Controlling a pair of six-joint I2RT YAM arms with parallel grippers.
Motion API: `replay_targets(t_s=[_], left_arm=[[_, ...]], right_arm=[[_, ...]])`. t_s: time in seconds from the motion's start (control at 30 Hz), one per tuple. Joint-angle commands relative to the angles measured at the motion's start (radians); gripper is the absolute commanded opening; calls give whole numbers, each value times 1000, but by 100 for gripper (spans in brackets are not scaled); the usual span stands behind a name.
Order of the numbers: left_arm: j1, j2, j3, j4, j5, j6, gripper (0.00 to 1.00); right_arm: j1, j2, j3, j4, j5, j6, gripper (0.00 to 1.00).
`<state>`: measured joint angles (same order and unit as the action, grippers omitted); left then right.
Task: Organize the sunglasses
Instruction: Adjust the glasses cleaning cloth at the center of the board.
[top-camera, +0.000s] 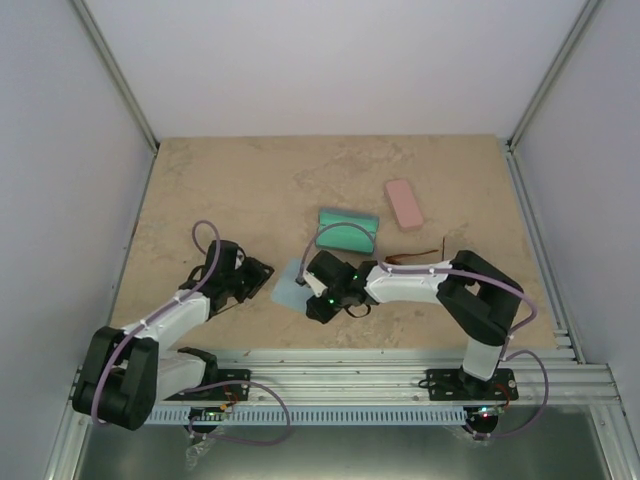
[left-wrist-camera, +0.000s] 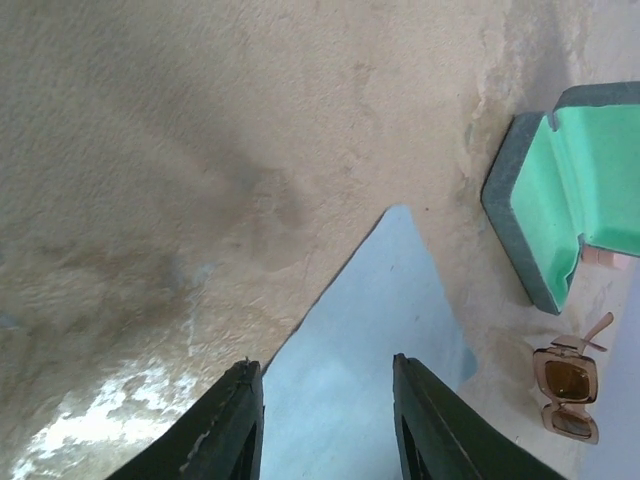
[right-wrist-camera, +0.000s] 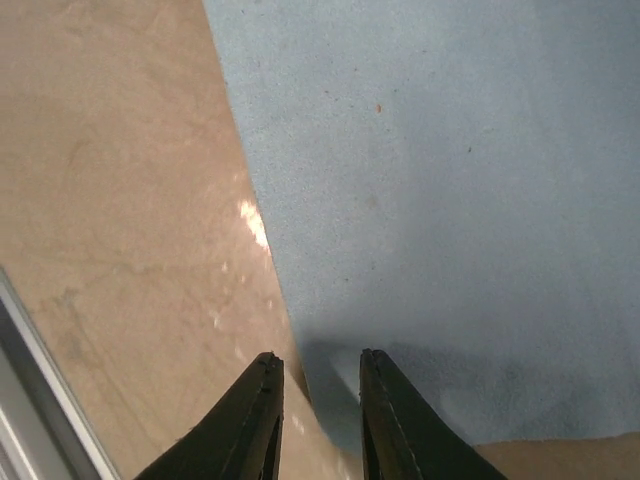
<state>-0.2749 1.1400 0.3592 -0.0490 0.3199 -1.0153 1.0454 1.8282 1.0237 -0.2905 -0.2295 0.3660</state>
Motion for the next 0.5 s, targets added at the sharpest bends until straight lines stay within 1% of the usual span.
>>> replay_targets(t_s=[0.0, 0.13, 0.27, 0.4, 0.47], left_arm=[[-1, 19, 42, -14, 11, 33, 40], [-1, 40, 61, -11, 34, 59, 46], [-1, 64, 79, -18, 52, 101, 52], [-9, 103, 97, -33, 63, 141, 56], [-25, 127, 115, -52, 59, 164, 57]], right_arm=[[4, -28, -99, -92, -28, 2, 24], [4, -100, -172, -143, -16, 6, 27], [1, -174, -214, -209, 12, 3, 31], [-24, -233, -199, -288, 130, 22, 36], [-35, -268, -177, -308, 195, 43, 40]])
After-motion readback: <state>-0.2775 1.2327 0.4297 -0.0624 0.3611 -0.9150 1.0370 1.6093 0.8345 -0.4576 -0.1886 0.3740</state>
